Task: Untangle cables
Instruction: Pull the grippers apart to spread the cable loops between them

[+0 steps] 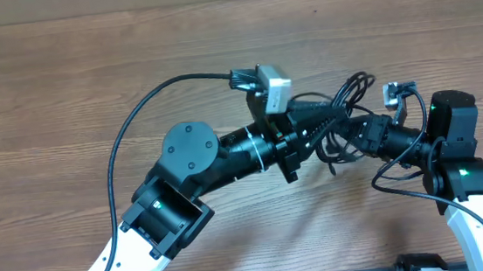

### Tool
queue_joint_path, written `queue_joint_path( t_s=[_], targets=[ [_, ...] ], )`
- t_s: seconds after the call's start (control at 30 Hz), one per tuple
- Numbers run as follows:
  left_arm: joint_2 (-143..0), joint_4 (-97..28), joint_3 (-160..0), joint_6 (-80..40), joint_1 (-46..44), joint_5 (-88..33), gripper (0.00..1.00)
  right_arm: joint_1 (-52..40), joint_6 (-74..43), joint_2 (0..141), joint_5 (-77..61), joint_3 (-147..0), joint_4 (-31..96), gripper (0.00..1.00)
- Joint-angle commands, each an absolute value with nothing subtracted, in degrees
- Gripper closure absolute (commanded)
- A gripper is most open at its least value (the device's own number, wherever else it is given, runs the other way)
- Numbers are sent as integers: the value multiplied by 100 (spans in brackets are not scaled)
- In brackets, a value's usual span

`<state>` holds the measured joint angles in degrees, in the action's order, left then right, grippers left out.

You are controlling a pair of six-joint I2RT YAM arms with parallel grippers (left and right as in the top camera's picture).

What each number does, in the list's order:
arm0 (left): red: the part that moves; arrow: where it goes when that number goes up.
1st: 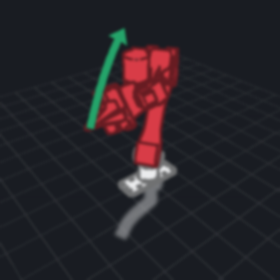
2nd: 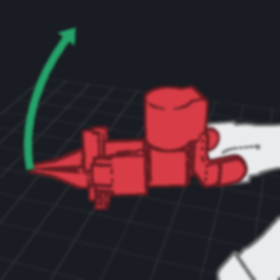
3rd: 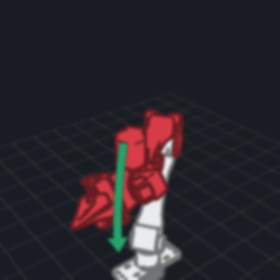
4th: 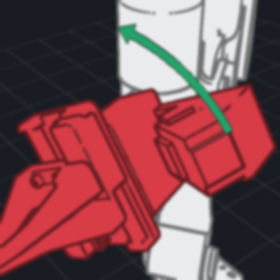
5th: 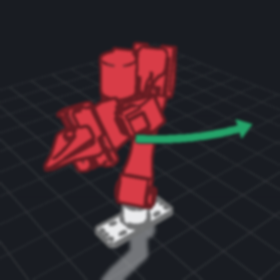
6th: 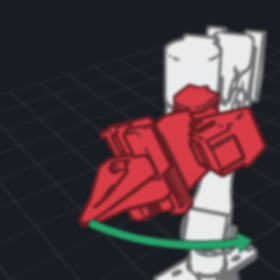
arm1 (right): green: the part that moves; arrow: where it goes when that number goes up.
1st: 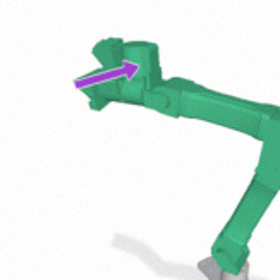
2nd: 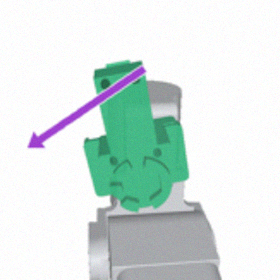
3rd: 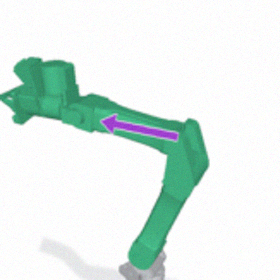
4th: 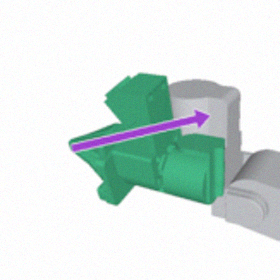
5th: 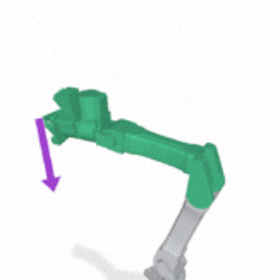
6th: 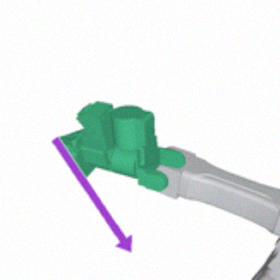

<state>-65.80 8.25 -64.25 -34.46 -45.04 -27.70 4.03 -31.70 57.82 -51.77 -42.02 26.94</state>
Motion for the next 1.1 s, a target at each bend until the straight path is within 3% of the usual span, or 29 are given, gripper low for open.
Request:
queue_joint_path(
  t_s=[0.0,0.1,0.23,0.27,0.4,0.63,0.77,1.07],
  targets=[
    [-6560,248,-6584,-2585,-4536,-2832,96,416,-3153,5640,-5299,-4311,2545,97],
    [-6560,-263,-6584,-2189,-4536,-2829,94,416,-3155,5516,-5478,-4311,2373,96],
    [-6560,-598,-6584,-1953,-4534,-2808,84,416,-3155,5323,-5478,-4311,2364,96],
    [-6560,-727,-6584,-1898,-4534,-2773,69,416,-3155,5273,-5481,-4311,2364,96],
    [-6560,-972,-6584,-1772,-4534,-2768,60,416,-3155,5107,-5481,-4313,2364,96],
    [-6519,-1184,-6584,-1627,-4211,-3076,36,416,-3151,4788,-5522,-4316,2364,96],
    [-6410,-1433,-6584,-1629,-3656,-3203,37,416,-2967,4790,-5653,-4316,2333,96],
    [-6407,-2493,-6584,-1616,-2921,-3529,24,414,-2672,4790,-7183,-4316,1015,96]
  ],
)
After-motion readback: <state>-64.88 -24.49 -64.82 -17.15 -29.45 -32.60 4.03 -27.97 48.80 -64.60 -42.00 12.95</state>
